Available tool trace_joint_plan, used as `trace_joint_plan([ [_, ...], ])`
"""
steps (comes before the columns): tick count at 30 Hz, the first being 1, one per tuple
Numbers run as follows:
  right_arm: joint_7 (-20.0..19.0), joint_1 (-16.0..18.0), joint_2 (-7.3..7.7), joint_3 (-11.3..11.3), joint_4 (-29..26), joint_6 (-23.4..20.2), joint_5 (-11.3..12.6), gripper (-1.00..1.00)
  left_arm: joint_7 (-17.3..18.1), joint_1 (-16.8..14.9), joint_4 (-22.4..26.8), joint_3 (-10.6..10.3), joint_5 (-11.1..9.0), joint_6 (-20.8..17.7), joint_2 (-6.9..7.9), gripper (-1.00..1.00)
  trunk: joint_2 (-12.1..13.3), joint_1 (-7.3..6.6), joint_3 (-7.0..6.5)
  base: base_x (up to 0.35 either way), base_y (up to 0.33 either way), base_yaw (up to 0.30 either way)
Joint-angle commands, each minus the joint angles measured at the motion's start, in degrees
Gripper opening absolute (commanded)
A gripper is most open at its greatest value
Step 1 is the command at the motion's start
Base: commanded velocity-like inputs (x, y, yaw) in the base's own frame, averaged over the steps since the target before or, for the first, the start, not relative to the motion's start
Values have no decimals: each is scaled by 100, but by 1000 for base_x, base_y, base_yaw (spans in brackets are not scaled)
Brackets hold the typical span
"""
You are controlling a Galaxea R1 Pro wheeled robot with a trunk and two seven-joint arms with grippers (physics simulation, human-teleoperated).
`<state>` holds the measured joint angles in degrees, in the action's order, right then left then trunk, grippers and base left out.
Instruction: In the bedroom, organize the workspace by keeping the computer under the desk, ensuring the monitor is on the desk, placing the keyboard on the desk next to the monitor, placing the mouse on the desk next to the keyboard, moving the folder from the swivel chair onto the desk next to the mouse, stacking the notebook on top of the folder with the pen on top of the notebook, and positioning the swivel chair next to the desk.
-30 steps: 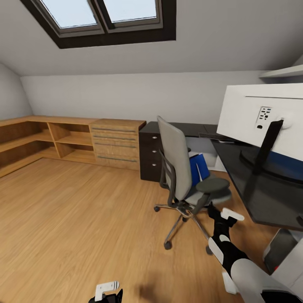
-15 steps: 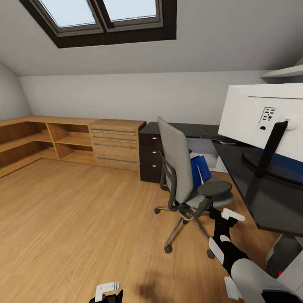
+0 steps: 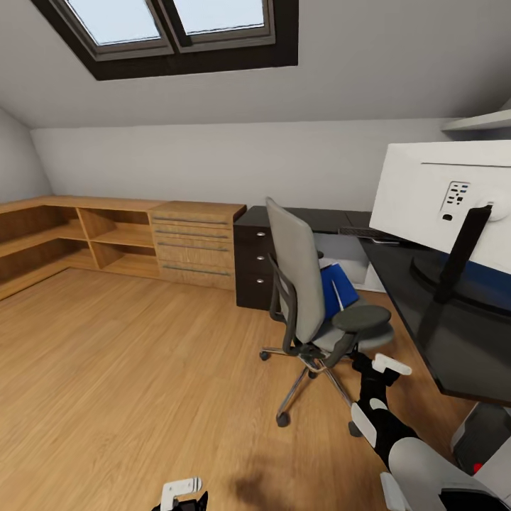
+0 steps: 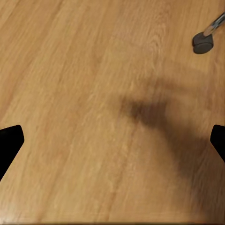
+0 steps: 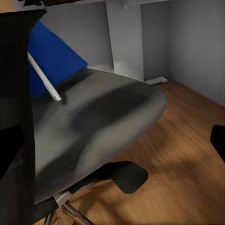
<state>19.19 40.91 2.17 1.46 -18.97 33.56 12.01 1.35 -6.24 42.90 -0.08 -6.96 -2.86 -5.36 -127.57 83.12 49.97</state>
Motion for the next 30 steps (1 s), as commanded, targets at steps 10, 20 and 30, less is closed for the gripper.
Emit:
trace_joint_plan([
  [10,-1,5,-13,-1,7,21,19,100,14,0,-9,-2,-60,-29,1,100,-2,-1,5,0,0,1],
  [20,14,5,-47,-6,8,20,13,100,14,0,-10,-5,-60,-30,0,100,-2,-1,5,0,0,133],
  [30,15,4,-50,-1,8,25,12,100,14,0,-10,-9,-60,-30,0,100,-2,-1,5,0,0,220],
])
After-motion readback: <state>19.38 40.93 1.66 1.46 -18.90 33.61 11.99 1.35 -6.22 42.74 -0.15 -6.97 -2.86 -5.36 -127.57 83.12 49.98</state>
